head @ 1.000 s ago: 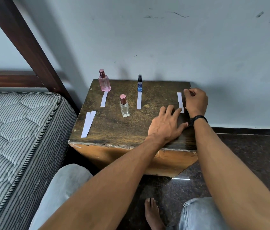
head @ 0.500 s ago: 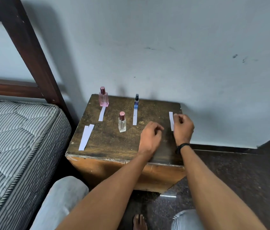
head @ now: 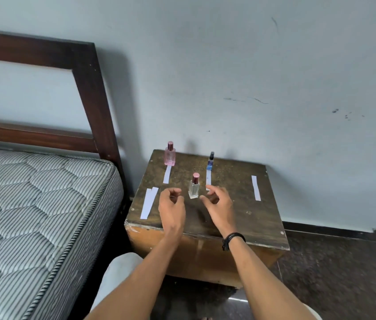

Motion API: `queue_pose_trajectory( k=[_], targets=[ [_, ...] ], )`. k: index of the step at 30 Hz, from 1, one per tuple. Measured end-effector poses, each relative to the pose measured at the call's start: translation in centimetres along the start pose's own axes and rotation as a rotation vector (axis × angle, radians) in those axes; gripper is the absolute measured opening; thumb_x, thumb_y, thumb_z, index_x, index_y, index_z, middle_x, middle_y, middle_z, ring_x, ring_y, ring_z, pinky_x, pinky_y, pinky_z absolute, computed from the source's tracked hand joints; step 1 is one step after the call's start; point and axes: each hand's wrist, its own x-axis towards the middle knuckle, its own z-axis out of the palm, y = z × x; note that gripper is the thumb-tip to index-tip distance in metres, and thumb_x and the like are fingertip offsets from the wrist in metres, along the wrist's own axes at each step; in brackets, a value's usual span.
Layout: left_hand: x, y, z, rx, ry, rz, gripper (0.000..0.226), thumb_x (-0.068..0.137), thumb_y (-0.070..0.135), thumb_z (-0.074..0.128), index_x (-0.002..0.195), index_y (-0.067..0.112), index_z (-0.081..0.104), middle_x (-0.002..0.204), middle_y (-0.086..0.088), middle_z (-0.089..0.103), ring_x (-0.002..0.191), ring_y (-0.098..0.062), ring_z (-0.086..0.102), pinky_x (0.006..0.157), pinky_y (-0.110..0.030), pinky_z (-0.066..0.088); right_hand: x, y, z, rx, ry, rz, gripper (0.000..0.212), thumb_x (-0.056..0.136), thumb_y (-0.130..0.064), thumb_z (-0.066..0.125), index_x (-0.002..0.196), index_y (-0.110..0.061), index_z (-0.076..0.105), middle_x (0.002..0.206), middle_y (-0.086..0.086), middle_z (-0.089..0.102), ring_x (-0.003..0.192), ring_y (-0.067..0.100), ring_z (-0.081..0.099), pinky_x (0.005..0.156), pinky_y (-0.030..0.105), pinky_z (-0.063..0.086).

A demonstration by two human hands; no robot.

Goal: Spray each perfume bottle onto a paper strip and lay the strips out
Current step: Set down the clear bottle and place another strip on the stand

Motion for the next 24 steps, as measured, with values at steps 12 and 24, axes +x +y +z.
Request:
queue_pose_trajectory(
  k=[12,24],
  targets=[
    [2.0,-1.0,1.1,0.179,-0.239,0.105,0.030,0.099,0.012,0.056,0.127,0.019,0.064,0.119,0.010,0.065,0.100,0.003,0.058,0.089,-0.012,0.041,1.6,-0.6,2.2,-0.136,-0.070,0.021,0.031,0.090,-0.029,0.078,0.120,-0.026,0.071,0.094,-0.021,0.058,0.083,0.002,0.059,0.068,0.014,0.042],
    [0.0,-0.5,4.0,0.155,-0.274,0.222,0.034,0.101,0.017,0.056,0.135,0.016,0.063,0.120,0.009,0.063,0.109,-0.005,0.058,0.096,-0.021,0.044,1.8,0.4,-0.1,0.022,0.106,0.020,0.027,0.087,-0.009,0.080,0.113,-0.013,0.075,0.097,-0.009,0.064,0.083,-0.001,0.062,0.071,0.003,0.045]
  ],
)
